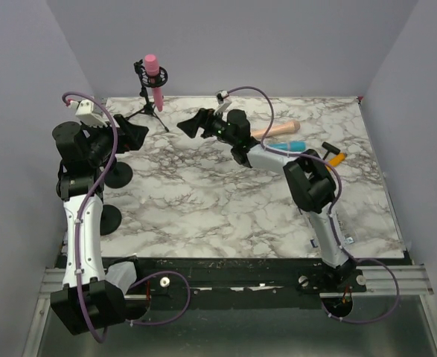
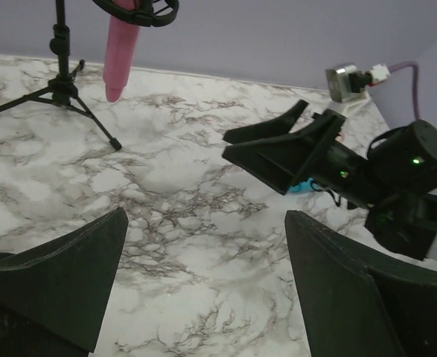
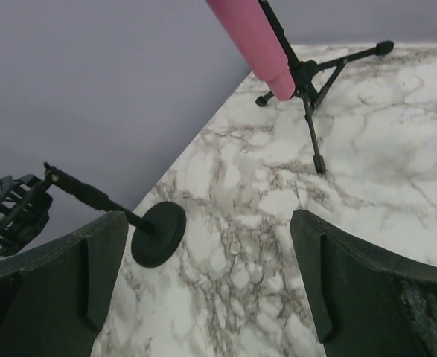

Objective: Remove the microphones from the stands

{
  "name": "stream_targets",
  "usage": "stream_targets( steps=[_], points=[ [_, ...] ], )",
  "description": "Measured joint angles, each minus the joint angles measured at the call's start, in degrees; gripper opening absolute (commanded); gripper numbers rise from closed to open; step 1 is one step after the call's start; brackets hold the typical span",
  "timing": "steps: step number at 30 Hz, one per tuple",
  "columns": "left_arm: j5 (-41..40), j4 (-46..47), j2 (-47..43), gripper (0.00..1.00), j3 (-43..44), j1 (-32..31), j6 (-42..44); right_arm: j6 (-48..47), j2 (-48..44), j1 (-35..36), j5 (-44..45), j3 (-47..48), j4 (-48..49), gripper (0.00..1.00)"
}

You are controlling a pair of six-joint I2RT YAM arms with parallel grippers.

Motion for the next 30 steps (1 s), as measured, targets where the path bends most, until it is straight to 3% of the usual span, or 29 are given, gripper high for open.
stream_targets(
  steps=[6,16,24,30],
  points=[
    [4.81,3.69,2.16,0.88,-0.98,-0.02,-3.8,-3.52,14.12,0.46,0.66,16.68,4.48,1.0],
    [8.2,7.28,4.07,0.87,-1.6,-0.02,-7.34,-4.7,37.18,0.46,4.96,50.36,3.5,1.0],
    [10.99,10.8,9.2,0.87,-2.1,-0.02,-11.08,-1.05,35.52,0.48,7.72,43.28,3.5,0.99],
    [12.15,13.4,11.45,0.85,-2.49,-0.04,-14.12,3.52,19.06,0.55,6.56,20.0,-0.28,1.0]
  ],
)
